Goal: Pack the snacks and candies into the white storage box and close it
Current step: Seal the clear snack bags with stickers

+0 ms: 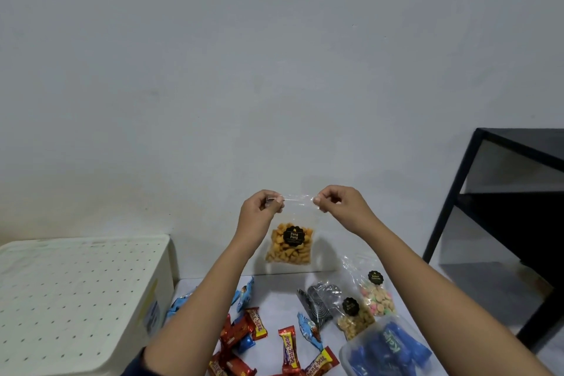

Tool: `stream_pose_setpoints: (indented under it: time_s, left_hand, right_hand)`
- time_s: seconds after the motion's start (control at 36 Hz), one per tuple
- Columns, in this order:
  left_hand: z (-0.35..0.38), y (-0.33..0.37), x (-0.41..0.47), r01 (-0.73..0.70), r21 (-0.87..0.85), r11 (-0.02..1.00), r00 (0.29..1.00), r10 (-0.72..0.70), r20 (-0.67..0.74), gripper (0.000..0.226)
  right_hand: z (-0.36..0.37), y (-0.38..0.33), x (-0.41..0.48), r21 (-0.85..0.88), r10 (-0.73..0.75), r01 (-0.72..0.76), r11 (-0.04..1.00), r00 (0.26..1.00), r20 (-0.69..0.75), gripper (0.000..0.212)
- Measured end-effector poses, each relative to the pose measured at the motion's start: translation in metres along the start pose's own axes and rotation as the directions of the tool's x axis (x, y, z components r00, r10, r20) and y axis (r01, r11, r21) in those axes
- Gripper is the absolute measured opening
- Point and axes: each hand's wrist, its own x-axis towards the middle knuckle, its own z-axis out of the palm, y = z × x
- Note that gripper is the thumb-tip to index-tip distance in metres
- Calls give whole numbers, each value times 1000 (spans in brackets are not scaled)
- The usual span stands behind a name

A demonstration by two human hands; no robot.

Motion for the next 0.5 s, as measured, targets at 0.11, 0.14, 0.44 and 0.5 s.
stream_pose_setpoints:
  time_s: [0.11, 0.14, 0.44, 0.5]
  left_hand:
    - [3, 3, -1, -6, -1, 1000, 1000, 6, -12, 7]
    - [3, 4, -1, -12, 8, 1000, 1000, 12, -19, 7]
    - [5, 8, -5, -29, 55, 998, 999, 30, -21, 8]
    - [6, 8, -5, -27, 51, 998, 999, 28, -20, 6]
  right_hand:
    - [5, 0, 1, -43, -47, 44, 998, 997, -56, 16]
    - [5, -1, 1, -38, -50, 47, 998, 997, -59, 15]
    - [11, -11, 2, -75, -67, 71, 995, 996, 57, 13]
    - [12, -11, 3, -69, -69, 72, 995, 997, 45, 13]
